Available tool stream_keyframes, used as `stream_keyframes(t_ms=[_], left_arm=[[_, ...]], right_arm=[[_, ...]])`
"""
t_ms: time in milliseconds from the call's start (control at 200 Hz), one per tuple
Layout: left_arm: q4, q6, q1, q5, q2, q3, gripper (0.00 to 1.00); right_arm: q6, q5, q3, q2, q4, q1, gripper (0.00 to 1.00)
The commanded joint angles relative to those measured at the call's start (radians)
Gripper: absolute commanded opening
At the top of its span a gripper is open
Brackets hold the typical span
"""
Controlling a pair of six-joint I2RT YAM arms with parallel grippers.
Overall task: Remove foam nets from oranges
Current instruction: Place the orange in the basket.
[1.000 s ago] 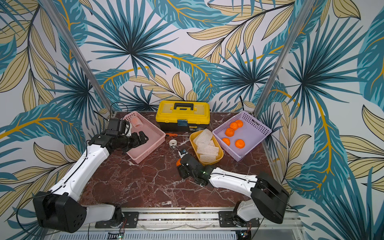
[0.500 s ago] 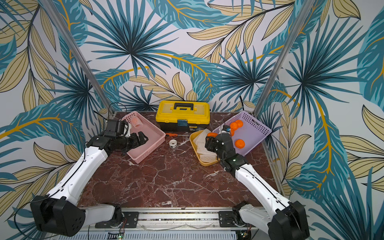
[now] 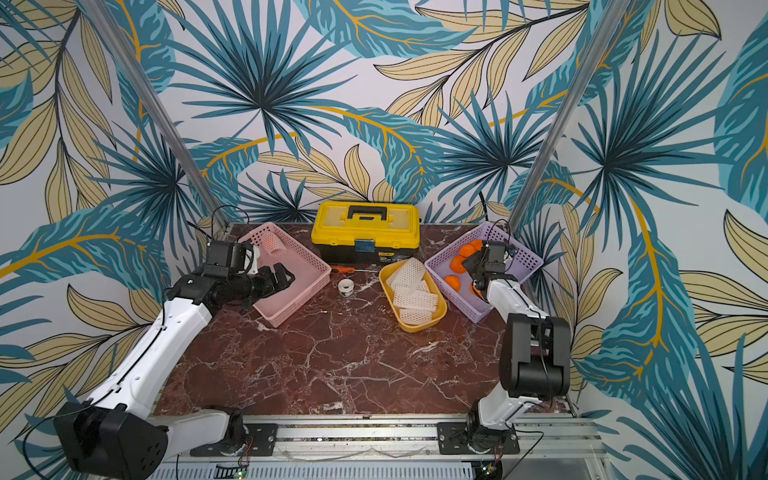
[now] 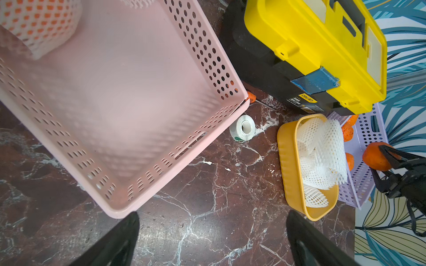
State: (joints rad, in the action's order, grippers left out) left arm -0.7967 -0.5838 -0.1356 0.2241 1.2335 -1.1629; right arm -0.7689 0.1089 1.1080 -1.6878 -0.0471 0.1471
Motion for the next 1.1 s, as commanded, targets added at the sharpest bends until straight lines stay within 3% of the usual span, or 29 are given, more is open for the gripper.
stream_keyframes(t_ms=[0,220,521,671,862,1097], left_arm=[[0.016,-0.002,0.010,-0.011,-0.025,0.008,1.00],[0.020,-0.005,0.023,-0.016,-0.021,0.012,0.99],[0.045,-0.007,0.040,0.007,-0.011,0.025,0.99],[0.054,-0.005,0.050,0.027,0.000,0.029,1.00],[0.054,0.000,0.057,0.034,0.009,0.029,0.99],[0.072,0.015,0.057,-0.022,-0.021,0.041,0.99]], right_arm=[[0.077,0.095,0.092,-0.068,-0.005,0.024,0.69],[0.107,0.076,0.235,-0.230,-0.058,0.079,0.73],[0.146,0.018,0.329,-0.304,-0.103,0.093,0.92],[0.149,0.012,0.217,-0.196,0.016,0.093,0.99],[0.141,-0.035,0.119,-0.038,0.098,0.093,0.99],[-0.004,-0.147,-0.080,0.237,0.232,0.084,0.99]])
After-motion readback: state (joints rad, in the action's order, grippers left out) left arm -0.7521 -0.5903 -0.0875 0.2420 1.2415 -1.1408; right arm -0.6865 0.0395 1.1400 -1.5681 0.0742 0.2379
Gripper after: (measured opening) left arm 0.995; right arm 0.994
